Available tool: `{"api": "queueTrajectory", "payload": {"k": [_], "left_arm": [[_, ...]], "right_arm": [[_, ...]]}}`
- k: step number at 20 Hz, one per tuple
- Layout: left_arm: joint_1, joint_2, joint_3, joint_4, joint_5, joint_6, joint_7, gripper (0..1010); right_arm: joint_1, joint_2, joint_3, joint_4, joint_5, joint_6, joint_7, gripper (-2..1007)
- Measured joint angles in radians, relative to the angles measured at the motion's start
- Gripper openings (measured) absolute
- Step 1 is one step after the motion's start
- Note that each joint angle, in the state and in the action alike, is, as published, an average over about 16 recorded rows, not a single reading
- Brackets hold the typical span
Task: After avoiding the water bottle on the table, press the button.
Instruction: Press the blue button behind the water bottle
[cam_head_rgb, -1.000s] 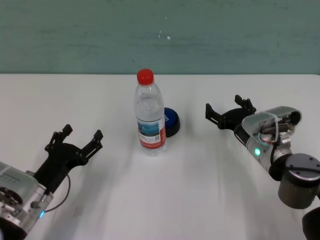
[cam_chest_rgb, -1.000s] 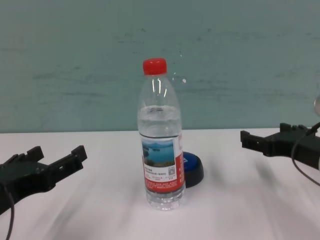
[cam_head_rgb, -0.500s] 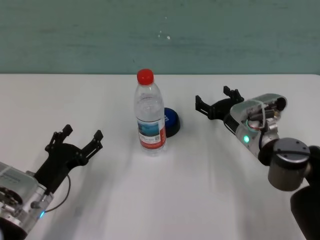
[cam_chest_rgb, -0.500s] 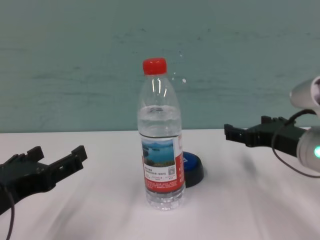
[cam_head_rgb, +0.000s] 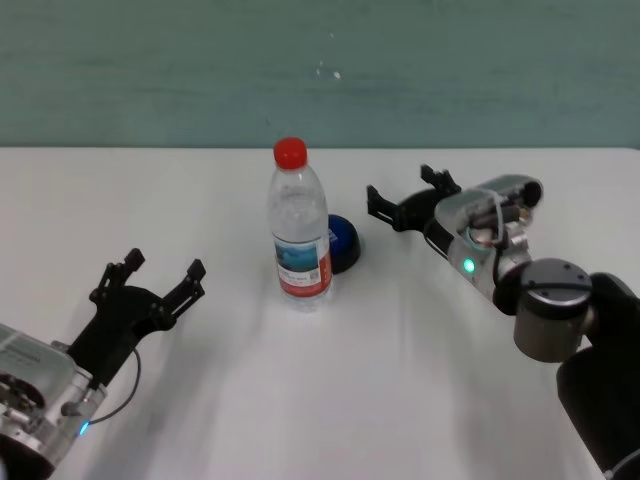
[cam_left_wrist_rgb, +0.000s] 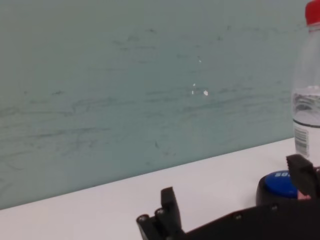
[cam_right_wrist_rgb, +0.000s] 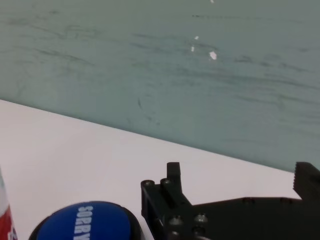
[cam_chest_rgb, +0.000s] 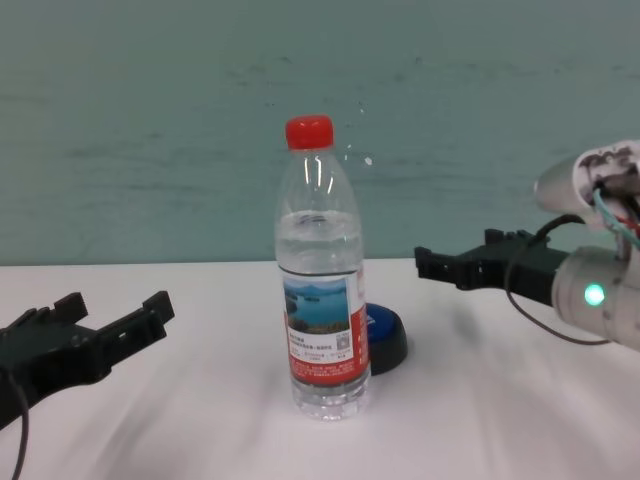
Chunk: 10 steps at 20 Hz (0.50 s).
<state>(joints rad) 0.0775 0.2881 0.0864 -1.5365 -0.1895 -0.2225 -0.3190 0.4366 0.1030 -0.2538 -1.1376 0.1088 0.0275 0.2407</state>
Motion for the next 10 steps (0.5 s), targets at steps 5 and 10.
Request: {"api": "queueTrajectory", "payload": {"k": [5, 10], "left_arm": [[0.000, 0.000, 0.000, 0.000, 0.000, 0.000, 0.000, 1010], [0.000, 0.000, 0.000, 0.000, 0.000, 0.000, 0.000, 1010]], "right_arm": [[0.031, -0.012, -0.017, 0.047, -0.001, -0.016, 0.011, 1004], [0.055, -0.025, -0.032, 0.092, -0.003, -0.030, 0.017, 1004]]}}
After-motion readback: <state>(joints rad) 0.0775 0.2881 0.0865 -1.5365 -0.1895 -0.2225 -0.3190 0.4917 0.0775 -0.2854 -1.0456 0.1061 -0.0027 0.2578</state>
